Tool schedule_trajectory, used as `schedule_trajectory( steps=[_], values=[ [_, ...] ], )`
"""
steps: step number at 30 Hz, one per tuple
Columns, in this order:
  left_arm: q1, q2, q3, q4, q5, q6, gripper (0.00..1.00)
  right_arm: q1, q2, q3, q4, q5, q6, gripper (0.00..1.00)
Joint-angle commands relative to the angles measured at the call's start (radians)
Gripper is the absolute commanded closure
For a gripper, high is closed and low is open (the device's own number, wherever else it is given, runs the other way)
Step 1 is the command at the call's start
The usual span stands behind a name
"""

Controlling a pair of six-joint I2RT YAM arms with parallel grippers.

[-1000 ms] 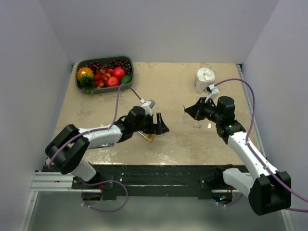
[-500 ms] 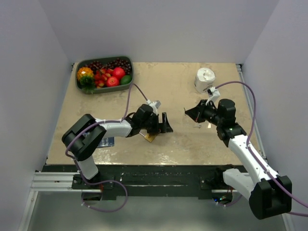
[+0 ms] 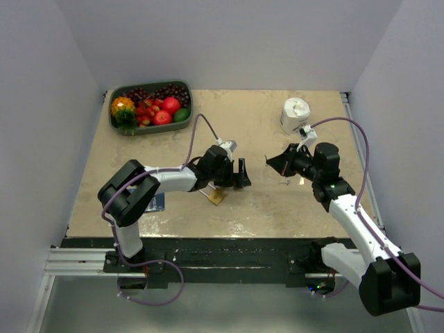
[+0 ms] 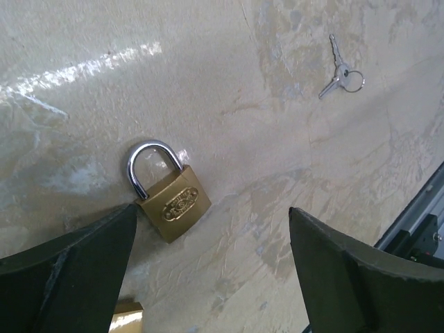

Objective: Unlock with the key

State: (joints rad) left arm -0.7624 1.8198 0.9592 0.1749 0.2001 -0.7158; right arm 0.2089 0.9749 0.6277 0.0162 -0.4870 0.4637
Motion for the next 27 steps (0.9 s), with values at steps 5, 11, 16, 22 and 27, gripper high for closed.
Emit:
schedule_trajectory(
  steps=[5, 11, 16, 22, 27],
  values=[
    [-0.023, 0.026, 0.113, -0.123, -0.139, 0.119, 0.10, -0.003, -0.001, -0.019, 0.048, 0.007, 0.020, 1.00],
    [-0.061, 0.049, 0.180, -0.294, -0.277, 0.150, 0.21, -0.002, -0.004, -0.026, 0.051, 0.016, 0.020, 1.00],
    [-0.094, 0.085, 0.248, -0.393, -0.370, 0.115, 0.24, -0.003, -0.008, -0.033, 0.053, 0.016, 0.026, 1.00],
    [-0.146, 0.160, 0.338, -0.494, -0.445, 0.104, 0.34, -0.002, -0.021, -0.039, 0.057, 0.018, 0.027, 1.00],
    [-0.152, 0.184, 0.374, -0.566, -0.485, 0.111, 0.40, 0.000, -0.033, -0.043, 0.059, 0.018, 0.032, 1.00]
  ],
)
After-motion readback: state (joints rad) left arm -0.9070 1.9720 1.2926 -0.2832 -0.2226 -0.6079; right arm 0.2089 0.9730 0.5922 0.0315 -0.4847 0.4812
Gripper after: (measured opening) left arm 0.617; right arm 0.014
